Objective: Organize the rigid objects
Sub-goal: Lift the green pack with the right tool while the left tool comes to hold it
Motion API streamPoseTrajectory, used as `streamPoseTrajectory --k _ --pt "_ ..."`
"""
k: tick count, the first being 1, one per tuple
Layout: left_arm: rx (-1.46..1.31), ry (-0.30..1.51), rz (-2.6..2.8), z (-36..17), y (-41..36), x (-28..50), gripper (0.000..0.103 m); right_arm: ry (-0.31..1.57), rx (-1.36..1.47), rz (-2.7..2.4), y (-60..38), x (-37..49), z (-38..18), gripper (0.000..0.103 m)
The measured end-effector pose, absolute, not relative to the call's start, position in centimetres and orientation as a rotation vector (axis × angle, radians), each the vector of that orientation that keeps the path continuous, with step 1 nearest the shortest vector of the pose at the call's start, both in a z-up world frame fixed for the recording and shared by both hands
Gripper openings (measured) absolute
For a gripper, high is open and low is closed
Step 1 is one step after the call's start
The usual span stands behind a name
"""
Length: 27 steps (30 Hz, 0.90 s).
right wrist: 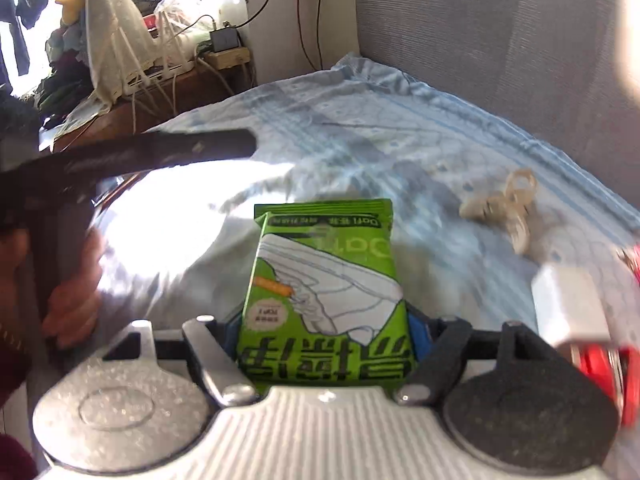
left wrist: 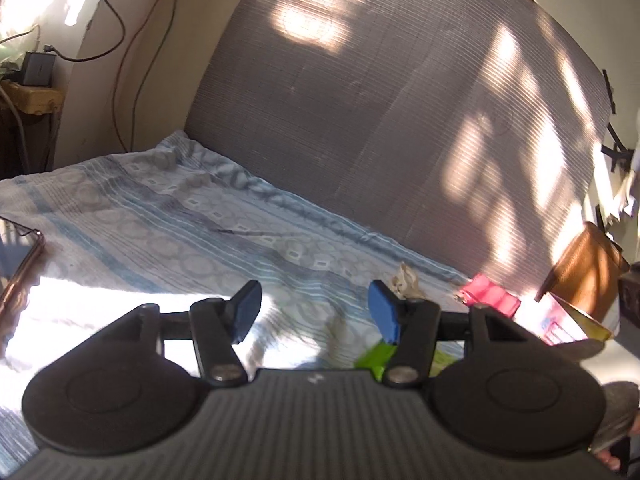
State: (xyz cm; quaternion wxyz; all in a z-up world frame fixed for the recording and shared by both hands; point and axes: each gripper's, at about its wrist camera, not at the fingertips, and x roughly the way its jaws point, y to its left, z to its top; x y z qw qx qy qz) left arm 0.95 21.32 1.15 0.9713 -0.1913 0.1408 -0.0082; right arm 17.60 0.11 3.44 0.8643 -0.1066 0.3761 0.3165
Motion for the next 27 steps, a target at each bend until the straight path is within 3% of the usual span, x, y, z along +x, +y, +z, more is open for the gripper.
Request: streamPoseTrajectory --k 4,6,8,15,20,27 --pt "-0.349 0.396 -0.262 1.4 18.0 1.2 0.061 0.785 -0.238 0.602 -6.2 9.6 3.0 0.075" --pt "-0.317 0.444 -0.407 2.0 14.8 0.9 0.061 0.774 -0.233 0.538 -9.7 6.2 3.1 0.084" --pt "-0.273 0.473 -0.560 2.6 11.0 0.5 0.061 0.745 -0.240 0.453 -12.8 3.1 3.2 0.101" --pt "-0.135 0.587 -0.673 1.9 1.7 1.6 0.062 0.646 -0.156 0.166 -18.8 -5.2 3.6 0.099" --pt "-0.237 0.662 -0.634 1.4 3.0 2.3 0.062 0.557 -0.086 0.227 -18.0 -6.8 3.7 0.098" --pt "-0.289 0.738 -0.598 0.8 4.8 0.7 0.062 0.589 -0.055 0.304 -15.5 -2.5 2.4 0.090"
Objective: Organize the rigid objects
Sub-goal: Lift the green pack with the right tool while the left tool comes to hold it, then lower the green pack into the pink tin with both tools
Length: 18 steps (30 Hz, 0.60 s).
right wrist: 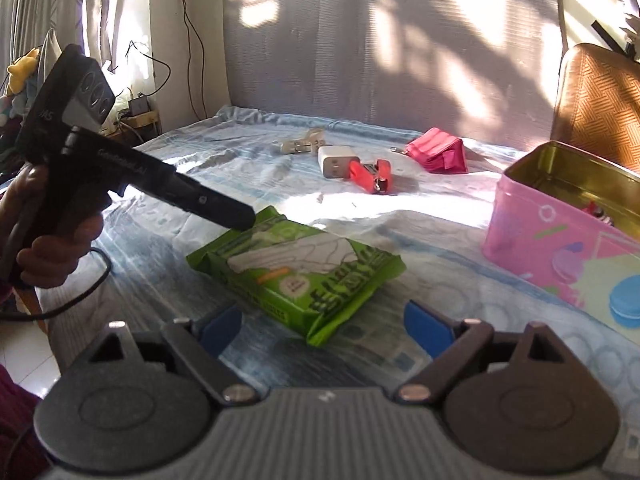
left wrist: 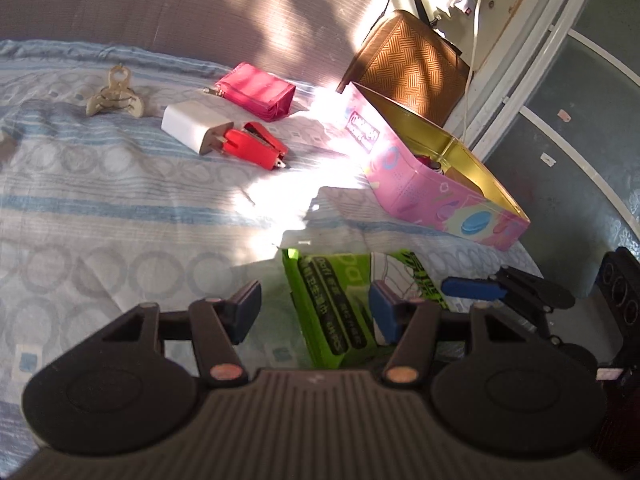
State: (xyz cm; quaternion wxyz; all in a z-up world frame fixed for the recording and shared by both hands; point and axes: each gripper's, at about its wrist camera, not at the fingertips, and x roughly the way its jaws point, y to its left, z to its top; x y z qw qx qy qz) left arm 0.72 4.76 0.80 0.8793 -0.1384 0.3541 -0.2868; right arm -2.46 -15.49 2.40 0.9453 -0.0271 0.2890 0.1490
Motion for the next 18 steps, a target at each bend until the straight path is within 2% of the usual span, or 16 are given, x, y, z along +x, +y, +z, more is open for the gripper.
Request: streamPoseTrajectory --k 3,4,5,14,18 --pt "-0.310 0.744 -0.608 -0.1 3.8 0.5 0.060 0.633 -0.045 0.324 -15.0 -0.9 1.4 0.077" --pt "-0.287 0.744 -0.624 0.1 3.1 0.4 0.051 0.614 -0.057 0.321 -14.7 -1.0 1.3 0.066" --pt "-0.286 0.765 -0.652 0.2 2.4 0.7 0.050 0.607 -0.065 0.333 -14.6 -1.2 1.4 0.061" --pt "-0.153 0.774 -0.848 2.2 -7.4 2.2 0.049 0.523 -0.043 0.094 -20.2 -7.3 2.4 0.059" --pt "-0.086 0.671 -0.932 5.6 -12.2 3.2 0.050 0.434 -0.061 -0.041 -23.7 -9.1 5.0 0.059"
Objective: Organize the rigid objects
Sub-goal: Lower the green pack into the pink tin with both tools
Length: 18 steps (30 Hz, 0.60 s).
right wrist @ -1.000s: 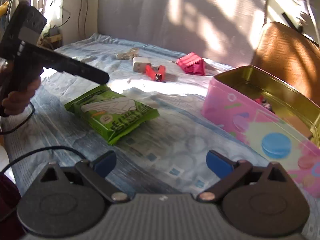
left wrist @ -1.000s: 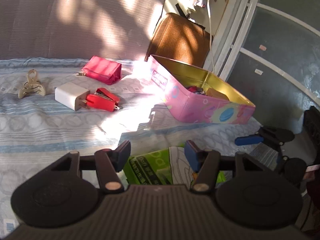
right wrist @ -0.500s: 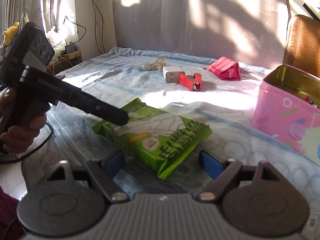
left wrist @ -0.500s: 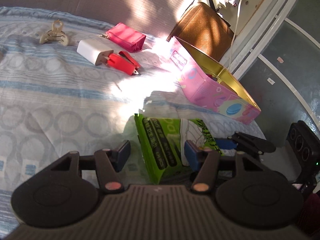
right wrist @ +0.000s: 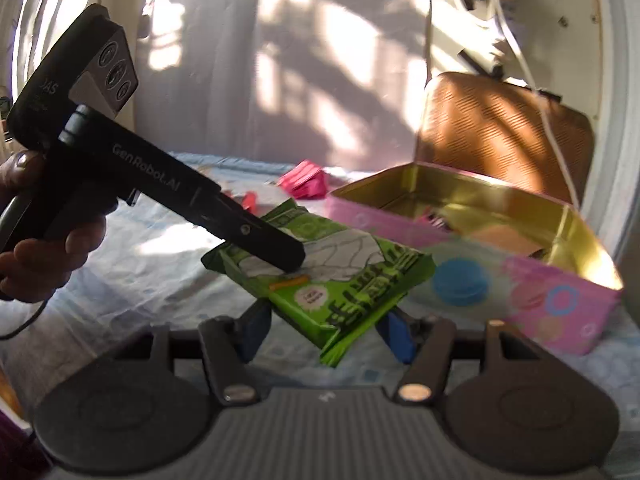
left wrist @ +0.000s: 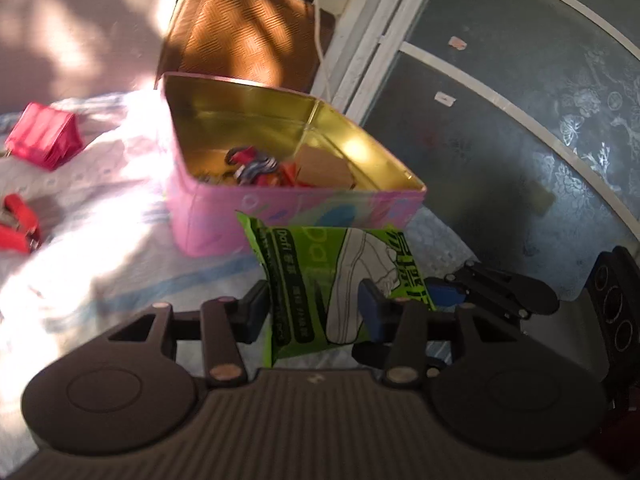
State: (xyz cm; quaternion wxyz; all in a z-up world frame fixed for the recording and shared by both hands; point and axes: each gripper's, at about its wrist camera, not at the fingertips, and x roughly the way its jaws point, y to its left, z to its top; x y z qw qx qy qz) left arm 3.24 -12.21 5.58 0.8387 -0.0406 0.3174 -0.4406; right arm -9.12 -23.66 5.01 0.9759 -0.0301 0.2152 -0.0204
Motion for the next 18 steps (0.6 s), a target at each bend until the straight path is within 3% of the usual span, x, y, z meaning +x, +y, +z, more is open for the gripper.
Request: streamPoseTrajectory --k 6,14,18 --pt "-0.029 0.529 -0.891 9.7 -16.8 7.8 0.051 0.342 -0.025 -0.119 -29.4 -5.1 8.2 0.059" --pt "0.043 0.543 -0.683 8.5 -19.7 13.7 0.052 0.403 0.005 -0.187 -32.8 4.2 6.1 0.059" --pt "0.046 0.557 -0.565 7.9 -19.2 14.3 0.054 0.390 0.034 -0.308 -33.5 5.9 5.4 0.068"
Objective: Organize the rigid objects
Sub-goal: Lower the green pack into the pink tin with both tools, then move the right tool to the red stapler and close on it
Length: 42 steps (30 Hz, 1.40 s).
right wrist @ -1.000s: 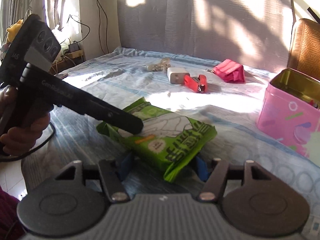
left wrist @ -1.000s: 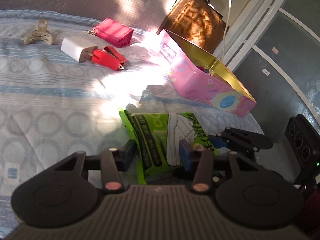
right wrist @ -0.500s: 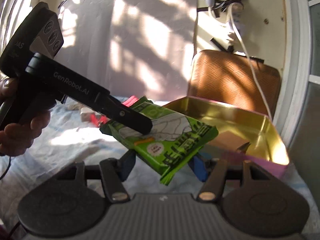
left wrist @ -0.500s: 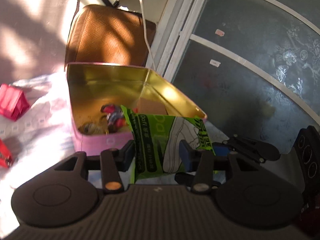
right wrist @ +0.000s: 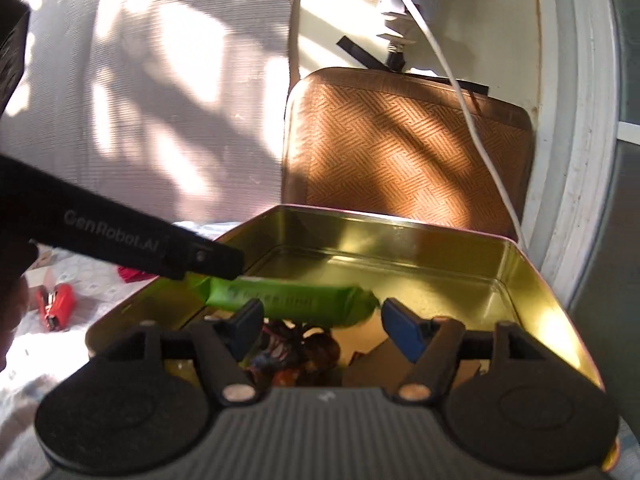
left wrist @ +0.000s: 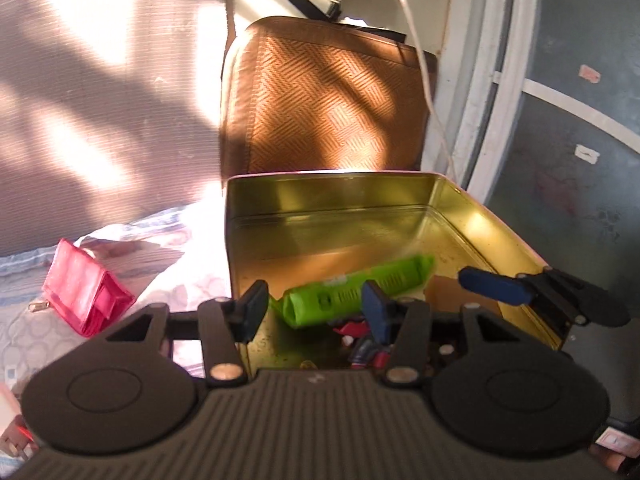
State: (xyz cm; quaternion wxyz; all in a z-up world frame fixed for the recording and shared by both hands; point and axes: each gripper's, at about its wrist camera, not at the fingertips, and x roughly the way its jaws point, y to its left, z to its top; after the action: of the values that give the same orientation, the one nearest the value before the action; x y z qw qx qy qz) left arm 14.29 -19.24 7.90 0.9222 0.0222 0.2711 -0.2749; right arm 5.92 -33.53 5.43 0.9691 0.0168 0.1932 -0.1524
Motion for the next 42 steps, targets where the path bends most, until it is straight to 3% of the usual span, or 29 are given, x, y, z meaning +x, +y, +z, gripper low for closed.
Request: streamPoseTrajectory --k 9,19,28,42 --pt "0.083 0.470 -0.533 8.9 -15.7 9.2 0.057 0.275 0.115 -0.277 -30.9 0.0 5.9 0.070" --pt "0.105 0.473 -0.436 7.6 -10.7 4.4 0.057 0.173 0.264 -0.353 -27.2 -6.3 6.4 0.080" --pt "0.071 0.520 -0.313 5.0 -5.0 4.2 0.057 0.246 0.283 -0.283 -23.5 -5.1 5.8 0.089" --pt "0.037 0.554 -0.178 2.0 1.7 4.4 0.058 0.376 0.243 -0.160 -17.9 -1.6 3.9 0.089"
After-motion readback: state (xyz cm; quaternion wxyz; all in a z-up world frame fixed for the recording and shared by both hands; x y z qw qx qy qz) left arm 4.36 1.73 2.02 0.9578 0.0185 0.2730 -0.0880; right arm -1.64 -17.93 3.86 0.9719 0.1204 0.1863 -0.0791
